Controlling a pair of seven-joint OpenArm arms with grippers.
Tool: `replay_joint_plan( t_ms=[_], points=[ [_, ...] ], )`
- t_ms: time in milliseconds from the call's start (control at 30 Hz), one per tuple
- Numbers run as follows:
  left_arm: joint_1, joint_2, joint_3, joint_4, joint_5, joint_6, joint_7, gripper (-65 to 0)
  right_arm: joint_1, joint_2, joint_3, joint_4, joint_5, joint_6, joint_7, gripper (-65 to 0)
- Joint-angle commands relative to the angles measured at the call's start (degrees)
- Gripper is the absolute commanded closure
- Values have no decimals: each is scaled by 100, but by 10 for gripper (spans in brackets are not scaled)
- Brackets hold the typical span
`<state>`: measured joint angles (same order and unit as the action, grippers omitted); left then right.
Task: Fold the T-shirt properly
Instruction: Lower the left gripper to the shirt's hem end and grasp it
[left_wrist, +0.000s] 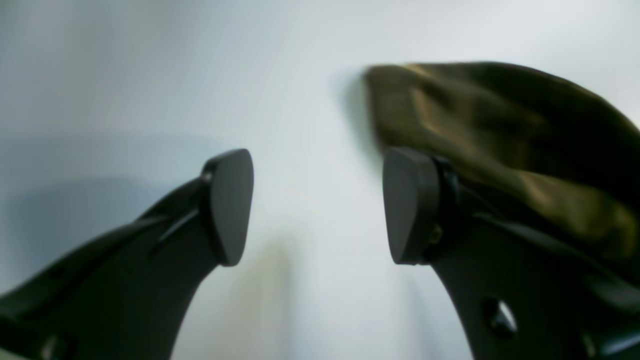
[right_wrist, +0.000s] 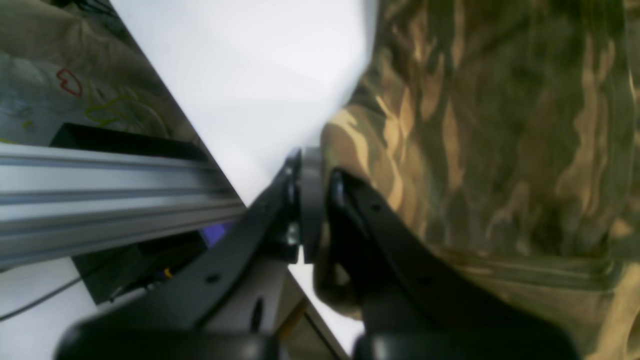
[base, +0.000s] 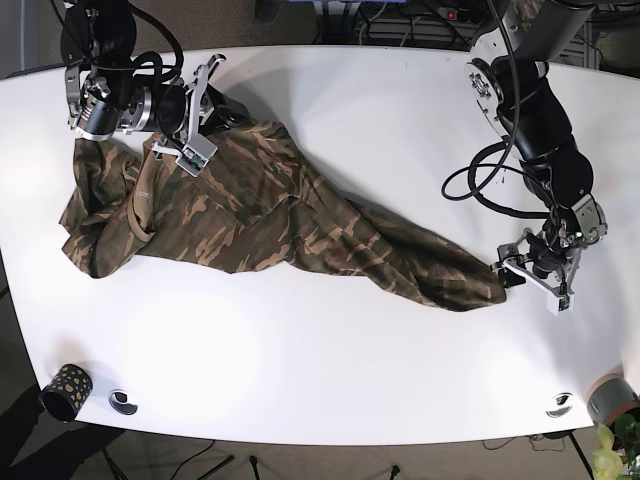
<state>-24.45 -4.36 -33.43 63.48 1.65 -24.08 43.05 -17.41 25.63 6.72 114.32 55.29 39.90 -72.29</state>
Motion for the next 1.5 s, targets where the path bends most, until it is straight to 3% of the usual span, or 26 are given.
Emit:
replay_joint_plan(
  t_ms=[0, 233, 1000, 1100, 1233, 1300, 1467],
  points=[
    [-188, -219, 24, -243, -354, 3, -300, -383, 93, 61, 9, 89, 102, 10, 121, 0],
    [-390, -342, 24, -1113, -732, 3, -459, -383, 119, 61, 27, 89, 102, 10, 121, 0],
    [-1498, -298, 24, -3742, -714, 3, -1426, -378, 154, -53, 44, 80, 93, 10, 139, 0],
    [-1472, -307, 24, -3759, -706, 3, -1426, -311, 154, -62, 44, 62, 93, 10, 148, 0],
    [-1463, -342, 24, -3759, -706, 3, -1443, -75, 224, -62, 106, -184, 93, 10, 174, 0],
    [-1463, -360, 24, -3751, -706, -6, -1443, -18, 304, -97, 247, -333, 93, 10, 174, 0],
    [-1463, -623, 24, -3742, -741, -58, -1426, -14, 673, -264, 888, -870, 102, 10, 148, 0]
  ],
)
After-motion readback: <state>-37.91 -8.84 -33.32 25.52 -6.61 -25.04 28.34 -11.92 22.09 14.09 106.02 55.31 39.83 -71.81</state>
